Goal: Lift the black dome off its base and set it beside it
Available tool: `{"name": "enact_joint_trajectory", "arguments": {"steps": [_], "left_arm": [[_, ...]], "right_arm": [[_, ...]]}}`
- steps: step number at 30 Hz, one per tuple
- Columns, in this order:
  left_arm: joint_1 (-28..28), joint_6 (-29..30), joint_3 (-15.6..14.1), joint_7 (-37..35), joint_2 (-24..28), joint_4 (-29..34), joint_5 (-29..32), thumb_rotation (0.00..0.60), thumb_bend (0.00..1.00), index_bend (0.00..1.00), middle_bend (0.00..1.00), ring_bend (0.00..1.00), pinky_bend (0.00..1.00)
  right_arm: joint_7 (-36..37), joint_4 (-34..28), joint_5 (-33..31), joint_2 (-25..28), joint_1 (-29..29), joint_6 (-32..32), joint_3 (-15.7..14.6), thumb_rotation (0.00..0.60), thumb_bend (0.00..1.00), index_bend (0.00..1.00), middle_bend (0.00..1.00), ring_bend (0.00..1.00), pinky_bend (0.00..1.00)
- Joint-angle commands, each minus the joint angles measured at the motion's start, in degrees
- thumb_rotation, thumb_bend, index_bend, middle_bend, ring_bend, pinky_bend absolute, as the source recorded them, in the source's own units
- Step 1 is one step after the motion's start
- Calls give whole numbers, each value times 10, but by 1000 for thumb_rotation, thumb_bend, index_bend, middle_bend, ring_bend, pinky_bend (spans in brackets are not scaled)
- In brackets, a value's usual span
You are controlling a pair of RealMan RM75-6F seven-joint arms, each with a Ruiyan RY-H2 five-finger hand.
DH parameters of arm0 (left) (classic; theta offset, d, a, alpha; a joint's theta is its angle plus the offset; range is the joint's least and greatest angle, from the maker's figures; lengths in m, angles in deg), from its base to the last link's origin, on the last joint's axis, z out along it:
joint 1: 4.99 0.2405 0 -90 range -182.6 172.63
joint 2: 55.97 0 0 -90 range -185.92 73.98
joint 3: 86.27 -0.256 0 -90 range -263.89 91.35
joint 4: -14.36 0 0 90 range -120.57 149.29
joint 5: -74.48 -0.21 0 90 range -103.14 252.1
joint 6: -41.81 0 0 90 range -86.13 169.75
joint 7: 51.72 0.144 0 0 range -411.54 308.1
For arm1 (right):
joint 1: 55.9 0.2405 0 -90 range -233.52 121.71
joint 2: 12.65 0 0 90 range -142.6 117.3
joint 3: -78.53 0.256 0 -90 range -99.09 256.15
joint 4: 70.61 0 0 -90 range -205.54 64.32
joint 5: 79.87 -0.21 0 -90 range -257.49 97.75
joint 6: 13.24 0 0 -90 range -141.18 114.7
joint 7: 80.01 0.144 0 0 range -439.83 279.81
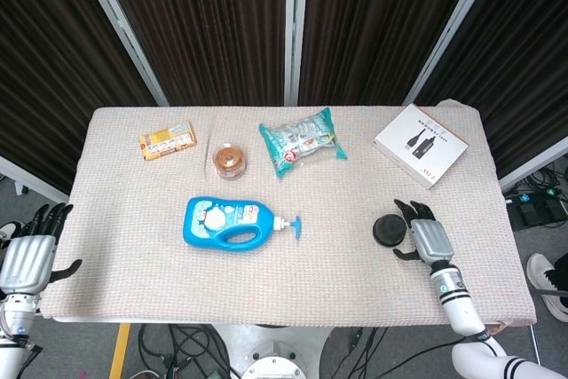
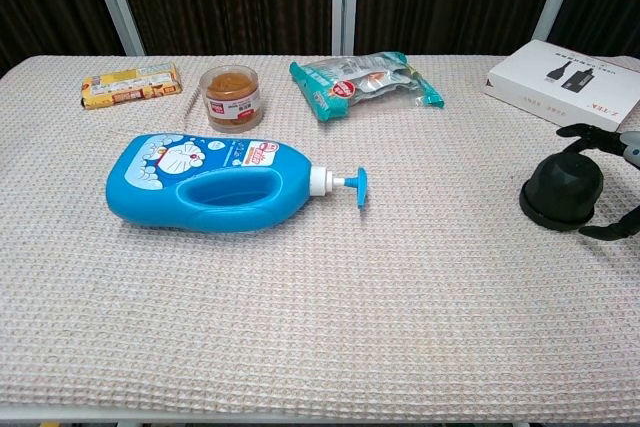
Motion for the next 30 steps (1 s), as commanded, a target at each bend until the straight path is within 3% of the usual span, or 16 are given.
{"name": "enact_joint_trajectory", "arguments": {"steps": [1,20,30], "left_arm": [[0,0,0,1,0,1,1,600,179,61,50,0,217],[1,-1,-1,6,3,3,2,600,179,62,50,0,217],[3,3,2,-1,5,2,5,600,179,62,50,0,217]], "right_arm": [[5,3,-1,-2,1,2,0,600,72,0,145,0,0],[68,30,6,-24,10,14,-2,600,78,0,189,0,0],[66,40,4,-31,12,9,1,600,101,0,214,0,0]]}}
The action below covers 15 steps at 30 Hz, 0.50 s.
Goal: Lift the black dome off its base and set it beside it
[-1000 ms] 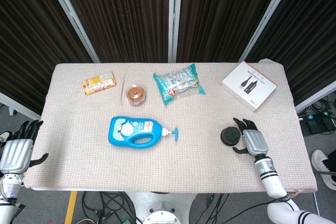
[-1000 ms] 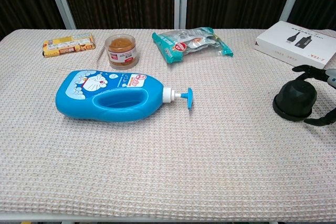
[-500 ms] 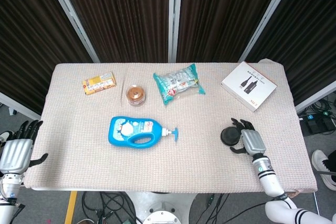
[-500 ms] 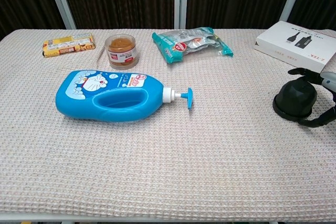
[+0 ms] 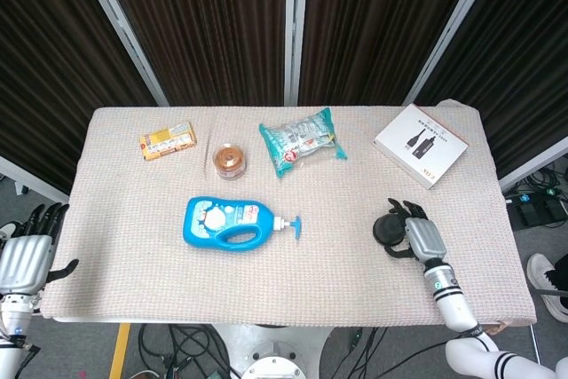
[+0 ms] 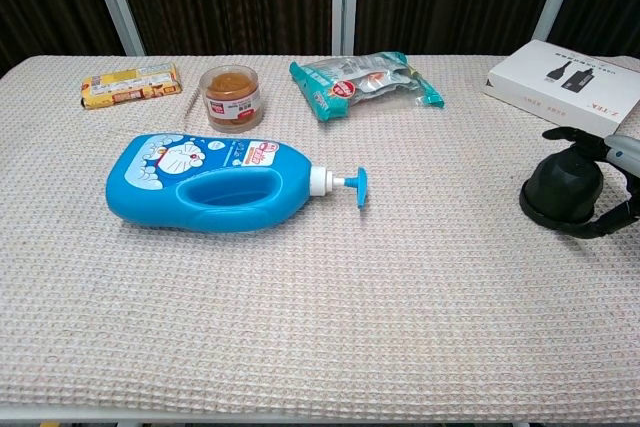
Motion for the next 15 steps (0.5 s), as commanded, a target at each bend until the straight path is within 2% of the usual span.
{"name": "enact_joint_trajectory", "arguments": {"steps": [1,15], "left_arm": [[0,0,-1,0,0,0,0,600,179,62,50,0,217],[0,-1,0,1,0,0,-1,600,179,63,50,0,217]], "right_arm": [[-1,2,-3,-2,0,1,1,600,101,0,215,0,0],[-2,11,-4,-10,0,-3,1,600,112,0,287,0,0]]}}
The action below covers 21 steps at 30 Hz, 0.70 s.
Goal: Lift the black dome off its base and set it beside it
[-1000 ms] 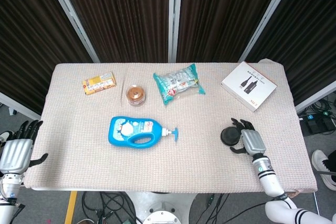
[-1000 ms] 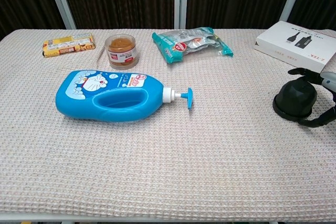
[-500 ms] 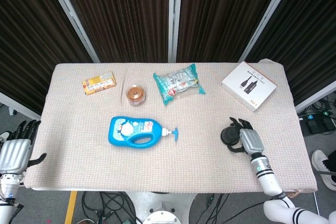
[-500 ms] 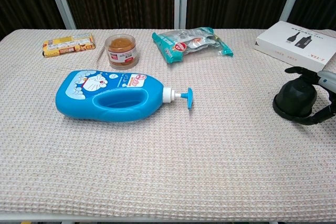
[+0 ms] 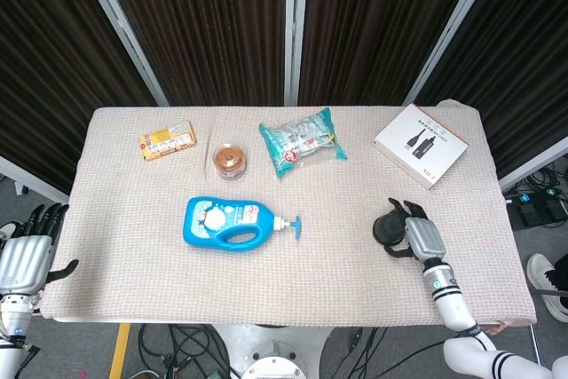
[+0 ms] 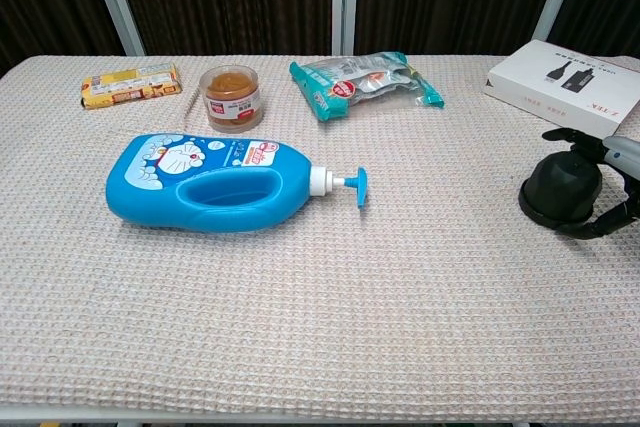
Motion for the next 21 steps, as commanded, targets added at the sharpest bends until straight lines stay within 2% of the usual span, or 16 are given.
{"name": "enact_joint_trajectory", "arguments": {"steps": [1,11,16,21], "left_arm": [[0,-1,0,0,0,0,0,600,179,63,50,0,217],[1,-2,-1,-2,0,-1,1,600,179,63,50,0,217],[1,-2,-2,-3,1,-1,0,600,179,63,50,0,217],[0,-4,-1,-2,1,0,0,600,178,63,50,0,217]], "right_arm": [[-1,2,0,-1,0,0,0,600,116,0,291,0,0],[3,-7,15,2,-5,-26,-1,600,192,9,339,0,0],[8,-30,34,17,-6,-58,4,600,201,142,365,0,0],[7,-73,59,42,-7,-97,12,600,202,194,380,0,0]]}}
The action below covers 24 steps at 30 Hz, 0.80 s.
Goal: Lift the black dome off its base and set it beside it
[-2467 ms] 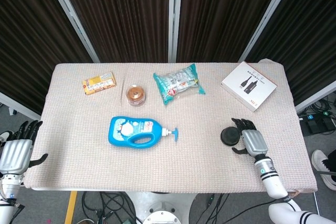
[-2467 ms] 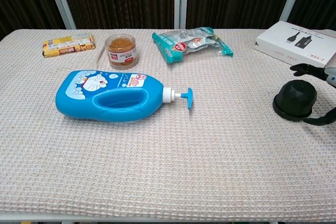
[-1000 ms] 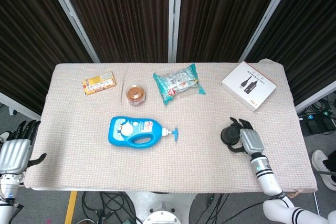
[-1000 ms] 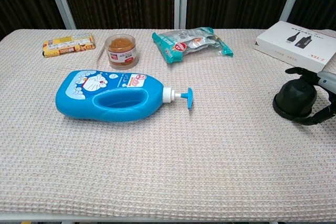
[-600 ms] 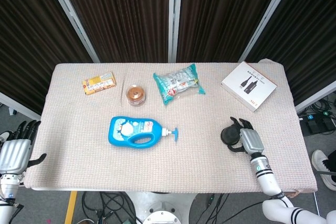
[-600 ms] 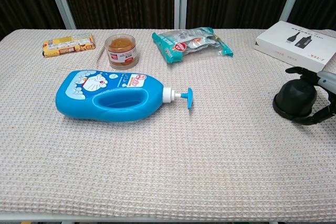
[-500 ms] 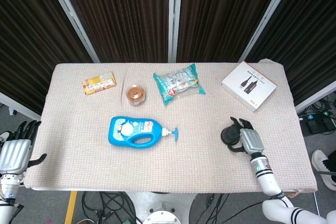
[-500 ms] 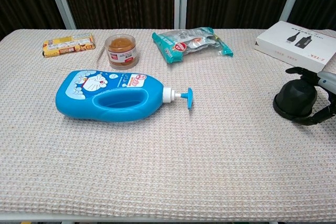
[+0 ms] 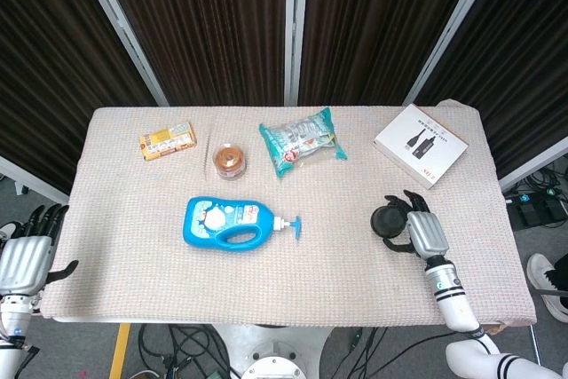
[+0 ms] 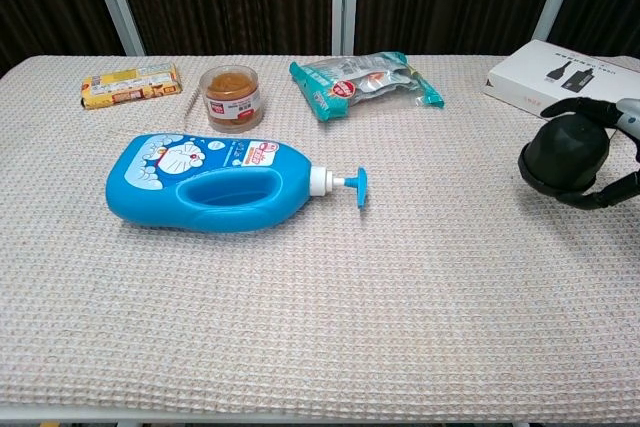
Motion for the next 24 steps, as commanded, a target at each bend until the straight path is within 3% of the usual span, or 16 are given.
{"name": "enact_joint_trajectory", "arguments": {"steps": [1,7,16,18,20,24], "left_arm": [[-1,-1,0,1,0,1,0,600,178,63,50,0,217],[-1,-2,1,2,1,3,1,600,179,63,50,0,217],[-2,-2,1,5,2,7,1,600,179,63,50,0,217],[-3,-4,0,5,1,7,1,600,179,63,50,0,217],[-3,-6,-1,3,-1,6,1,600,179,63,50,0,217],[-4,-7,-1,-4,0,6,-3,600,178,63,50,0,217]], "right_arm": [[0,-36,24,22,-1,-35,8,600,203,200,384,1,0],[-4,-121,76,69,-9,-120,25,600,204,272,425,83,26],[-42,-229,131,123,-28,-216,41,600,204,311,447,113,76],[-60,-212,118,114,-28,-204,35,600,206,316,453,120,86],[-86,-162,77,87,-23,-151,20,600,207,319,455,123,93],[-86,-46,-16,32,0,14,-18,600,217,323,453,123,105]]}}
